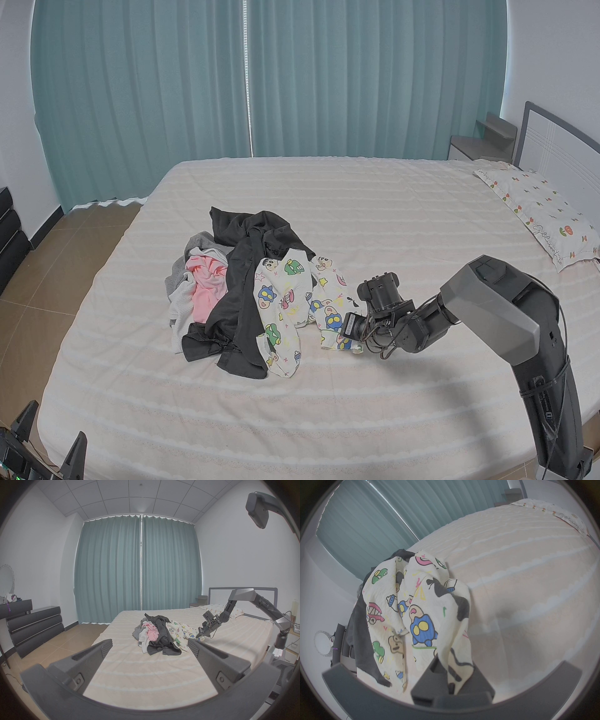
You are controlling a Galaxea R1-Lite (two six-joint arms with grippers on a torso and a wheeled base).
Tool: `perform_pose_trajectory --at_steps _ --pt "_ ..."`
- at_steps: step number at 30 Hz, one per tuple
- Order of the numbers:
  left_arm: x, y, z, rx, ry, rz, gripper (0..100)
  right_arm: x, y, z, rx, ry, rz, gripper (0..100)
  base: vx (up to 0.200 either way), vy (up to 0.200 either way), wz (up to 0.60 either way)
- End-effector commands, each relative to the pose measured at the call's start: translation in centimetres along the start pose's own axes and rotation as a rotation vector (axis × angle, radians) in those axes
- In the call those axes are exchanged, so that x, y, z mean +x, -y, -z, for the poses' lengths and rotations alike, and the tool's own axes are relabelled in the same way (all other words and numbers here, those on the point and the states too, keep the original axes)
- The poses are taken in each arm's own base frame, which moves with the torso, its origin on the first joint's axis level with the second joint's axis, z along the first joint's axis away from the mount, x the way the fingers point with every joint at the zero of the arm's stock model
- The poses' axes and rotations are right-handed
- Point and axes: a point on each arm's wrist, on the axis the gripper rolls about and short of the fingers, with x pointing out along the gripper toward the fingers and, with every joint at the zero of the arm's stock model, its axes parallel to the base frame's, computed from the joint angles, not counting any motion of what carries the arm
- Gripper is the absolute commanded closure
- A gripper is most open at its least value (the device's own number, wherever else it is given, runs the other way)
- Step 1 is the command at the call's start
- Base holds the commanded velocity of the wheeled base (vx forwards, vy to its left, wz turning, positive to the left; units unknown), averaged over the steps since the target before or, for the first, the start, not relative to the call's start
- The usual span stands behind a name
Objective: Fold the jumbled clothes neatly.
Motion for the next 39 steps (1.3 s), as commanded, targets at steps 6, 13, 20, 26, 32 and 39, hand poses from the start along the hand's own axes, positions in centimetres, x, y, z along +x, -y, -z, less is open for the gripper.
perform_pose_trajectory --at_steps 6,13,20,26,32,39 --pt "0.0 0.0 0.5 0.001 0.000 0.000 0 -11.6 1.0 1.5 -0.018 0.055 -0.176 100 0.000 0.000 0.00" --pt "0.0 0.0 0.5 0.005 0.002 0.000 0 -17.8 1.8 3.3 -0.075 0.059 -0.303 100 0.000 0.000 0.00" --pt "0.0 0.0 0.4 0.074 0.011 0.003 0 -26.7 1.7 2.7 -0.093 0.164 -0.501 100 0.000 0.000 0.00" --pt "-0.9 0.1 -3.2 0.049 0.163 0.018 0 -33.2 1.3 1.5 -0.116 0.301 -0.687 100 0.000 0.000 0.00" --pt "1.2 -0.2 -17.7 -0.232 0.175 0.126 0 -36.2 0.3 0.2 -0.142 0.396 -0.798 100 0.000 0.000 0.00" --pt "9.6 1.3 -14.9 -0.181 -0.250 0.648 0 -37.3 -0.4 -0.5 -0.178 0.400 -0.882 100 0.000 0.000 0.00"
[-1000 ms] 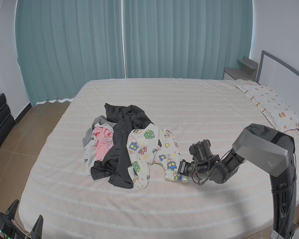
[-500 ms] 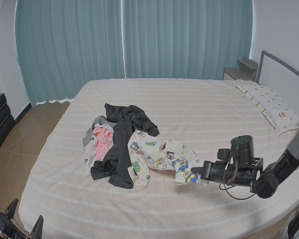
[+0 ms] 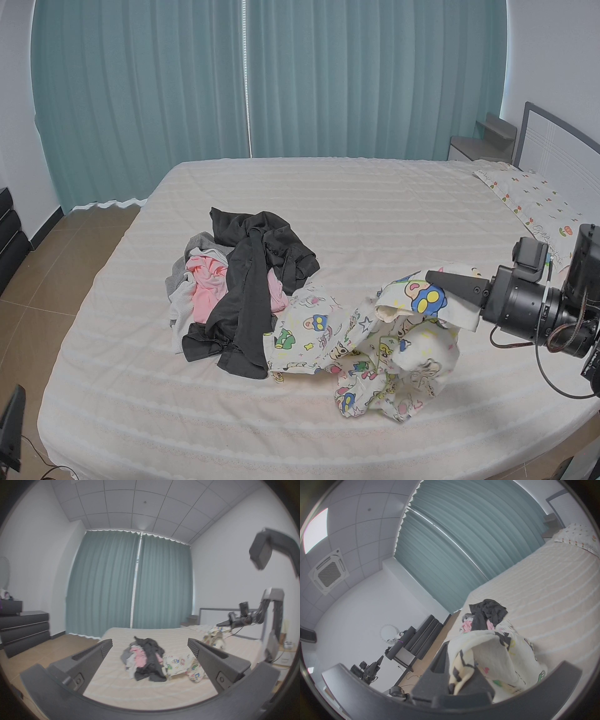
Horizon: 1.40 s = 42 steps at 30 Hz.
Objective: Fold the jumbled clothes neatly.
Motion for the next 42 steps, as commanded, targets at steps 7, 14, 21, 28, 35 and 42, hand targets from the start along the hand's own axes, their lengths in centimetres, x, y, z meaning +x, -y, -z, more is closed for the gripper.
perform_pose_trajectory --at_steps 7,14,21,28,35,42 --pt "17.9 1.2 5.8 -0.138 -0.789 0.611 0 -0.9 -3.4 -3.1 -0.060 0.080 -0.190 100 0.000 0.000 0.00" --pt "22.0 3.1 12.6 -0.124 -1.003 0.662 0 0.5 -3.8 -2.0 -0.048 0.019 -0.219 100 0.000 0.000 0.00" --pt "25.5 4.4 17.8 -0.103 -1.007 0.696 0 1.0 -4.6 -2.2 -0.052 0.023 -0.243 100 0.000 0.000 0.00" --pt "27.7 7.1 22.7 -0.050 -1.020 0.656 0 1.4 -5.9 -2.2 -0.059 0.018 -0.294 100 0.000 0.000 0.00" --pt "30.2 8.8 24.3 -0.081 -0.956 0.627 0 1.2 -6.1 -2.2 -0.056 0.015 -0.297 100 0.000 0.000 0.00" --pt "30.5 9.0 25.4 -0.056 -0.954 0.609 0 1.2 -5.9 -2.2 -0.052 0.017 -0.289 100 0.000 0.000 0.00"
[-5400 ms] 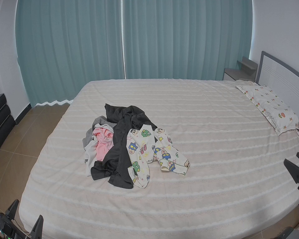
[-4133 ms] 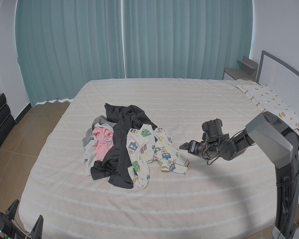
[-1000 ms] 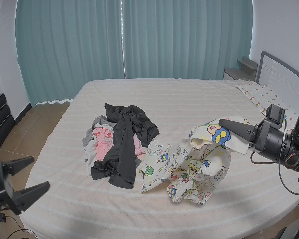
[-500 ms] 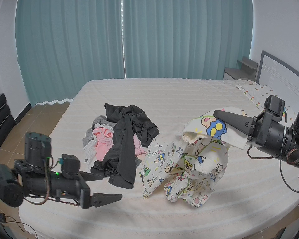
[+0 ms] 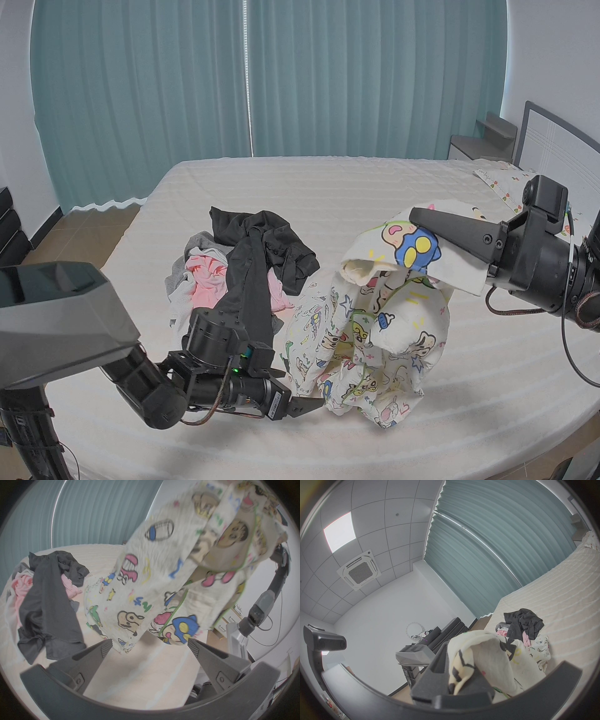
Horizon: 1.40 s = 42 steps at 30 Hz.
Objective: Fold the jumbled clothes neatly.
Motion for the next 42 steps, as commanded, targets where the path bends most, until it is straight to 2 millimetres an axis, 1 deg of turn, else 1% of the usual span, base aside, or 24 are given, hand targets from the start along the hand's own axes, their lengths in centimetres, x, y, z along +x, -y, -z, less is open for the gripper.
perform_pose_trajectory --at_steps 1,5,8,9,12,13,16,17,18,23,25,27,29,30,32,33,35,39,42 --pt "2.4 -0.5 1.9 0.003 -0.067 0.000 0 0.2 0.0 0.1 0.002 -0.004 -0.002 100 0.000 0.000 0.00" --pt "3.1 -1.2 2.2 0.035 -0.056 -0.059 0 0.2 -0.2 -0.2 -0.002 0.006 -0.008 100 0.000 0.000 0.00" --pt "3.2 -1.5 2.3 0.058 -0.057 -0.072 0 0.2 -0.2 -0.4 -0.005 0.013 -0.004 100 0.000 0.000 0.00" --pt "3.1 -2.0 2.3 0.072 -0.056 -0.081 0 0.1 0.0 -0.5 -0.006 0.020 0.004 100 0.000 0.000 0.00" --pt "3.9 -2.7 2.4 0.093 -0.054 -0.094 0 0.2 0.1 -0.5 -0.004 0.020 0.012 100 0.000 0.000 0.00" --pt "4.7 -3.0 2.2 0.096 -0.037 -0.111 0 0.2 0.2 -0.5 -0.004 0.019 0.013 100 0.000 0.000 0.00" --pt "5.9 -3.6 2.0 0.101 -0.018 -0.159 0 0.3 0.3 -0.5 -0.003 0.017 0.018 100 0.000 0.000 0.00" --pt "5.9 -3.6 2.0 0.101 -0.018 -0.159 0 0.3 0.3 -0.5 -0.003 0.017 0.018 100 0.000 0.000 0.00" --pt "6.5 -3.8 2.0 0.103 -0.013 -0.161 0 0.2 0.4 -0.4 -0.002 0.017 0.020 100 0.000 0.000 0.00" --pt "7.0 -3.6 1.7 0.086 0.013 -0.152 0 0.2 0.6 -0.5 0.000 0.018 0.029 100 0.000 0.000 0.00" --pt "7.8 -3.2 1.6 0.061 0.023 -0.140 0 0.3 1.0 -0.6 0.009 0.022 0.045 100 0.000 0.000 0.00" --pt "8.5 -3.3 1.2 0.050 0.043 -0.146 0 0.4 1.2 -0.7 0.036 0.026 0.048 100 0.000 0.000 0.00" --pt "8.9 -3.6 1.2 0.052 0.054 -0.161 0 0.4 1.3 -0.8 0.056 0.030 0.053 100 0.000 0.000 0.00" --pt "9.5 -3.9 1.3 0.053 0.067 -0.177 0 0.4 1.3 -0.8 0.067 0.033 0.052 100 0.000 0.000 0.00" --pt "9.7 -4.0 1.3 0.054 0.075 -0.184 0 0.4 1.3 -0.8 0.067 0.034 0.051 100 0.000 0.000 0.00" --pt "9.7 -4.3 1.4 0.042 0.094 -0.192 100 0.4 1.3 -0.9 0.066 0.038 0.050 100 0.000 0.000 0.00" --pt "9.8 -4.3 1.3 0.015 0.113 -0.193 100 0.3 1.3 -1.0 0.065 0.041 0.053 100 0.000 0.000 0.00" --pt "9.5 -4.3 1.6 -0.004 0.125 -0.193 100 0.1 1.6 -1.2 0.063 0.050 0.067 100 0.000 0.000 0.00" --pt "9.2 -4.8 1.6 -0.013 0.140 -0.203 100 -0.2 2.0 -1.5 0.062 0.062 0.083 100 0.000 0.000 0.00"
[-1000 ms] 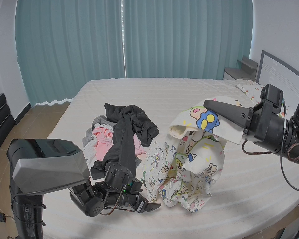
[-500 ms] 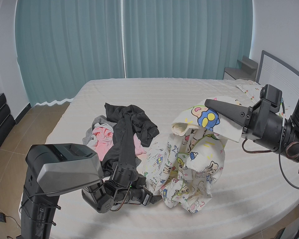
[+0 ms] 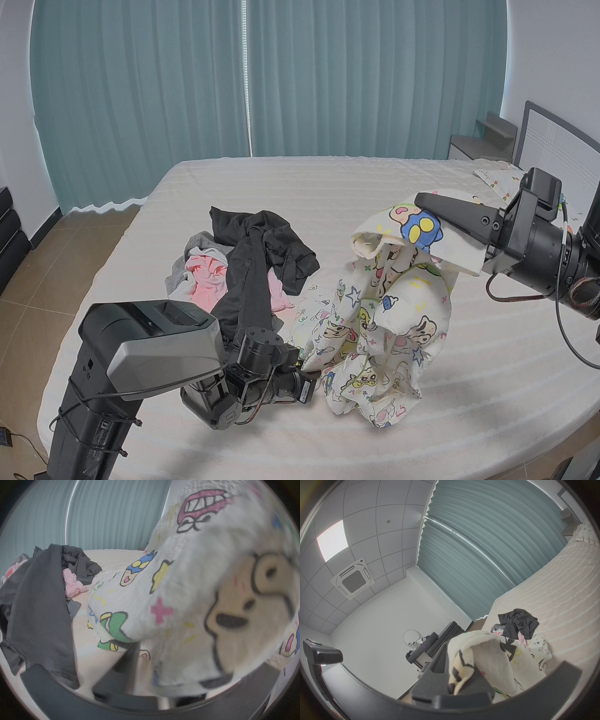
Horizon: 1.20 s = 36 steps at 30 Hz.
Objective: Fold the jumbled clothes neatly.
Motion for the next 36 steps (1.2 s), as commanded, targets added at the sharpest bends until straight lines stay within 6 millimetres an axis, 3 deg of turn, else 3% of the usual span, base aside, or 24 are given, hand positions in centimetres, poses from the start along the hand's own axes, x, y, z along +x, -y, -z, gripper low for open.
perform_pose_trajectory --at_steps 1,4,8,16,17,18,22,26,27,29,30,33,36 --pt "-0.4 -1.2 0.0 -0.034 0.018 -0.027 100 -0.4 0.9 -0.6 -0.002 0.024 0.042 100 0.000 0.000 0.00" --pt "-1.2 -1.4 -0.1 -0.085 0.035 -0.051 100 -0.9 2.1 -1.1 -0.002 0.046 0.092 100 0.000 0.000 0.00" --pt "-4.1 -1.6 -2.6 -0.165 0.132 -0.077 100 -2.1 3.9 -1.1 0.010 0.062 0.181 100 0.000 0.000 0.00" --pt "-13.4 -0.9 -9.3 -0.345 0.402 -0.174 100 -4.9 8.4 -0.6 0.056 0.081 0.389 100 0.000 0.000 0.00" --pt "-13.4 -0.9 -9.3 -0.345 0.402 -0.174 100 -4.9 8.4 -0.6 0.056 0.081 0.389 100 0.000 0.000 0.00" --pt "-16.1 -0.8 -10.7 -0.363 0.462 -0.176 100 -5.5 9.2 -0.6 0.065 0.088 0.432 100 0.000 0.000 0.00" --pt "-21.1 -1.1 -13.4 -0.375 0.554 -0.227 100 -6.4 10.1 -0.6 0.077 0.105 0.481 100 0.000 0.000 0.00" --pt "-25.4 -0.5 -16.6 -0.367 0.695 -0.275 100 -6.5 9.6 -1.6 0.051 0.139 0.467 100 0.000 0.000 0.00" --pt "-27.5 0.1 -18.1 -0.362 0.737 -0.272 100 -6.3 8.9 -2.8 0.029 0.166 0.451 100 0.000 0.000 0.00" --pt "-27.9 0.2 -18.3 -0.362 0.734 -0.272 100 -6.3 8.7 -3.0 0.029 0.167 0.450 100 0.000 0.000 0.00" --pt "-29.8 0.9 -19.2 -0.361 0.738 -0.270 100 -6.1 7.9 -4.0 0.027 0.169 0.448 100 0.000 0.000 0.00" --pt "-32.3 1.9 -20.4 -0.362 0.741 -0.265 100 -5.8 6.0 -6.1 0.006 0.197 0.433 100 0.000 0.000 0.00" --pt "-33.3 2.3 -20.9 -0.362 0.750 -0.264 100 -5.6 4.7 -7.4 -0.018 0.232 0.418 100 0.000 0.000 0.00"
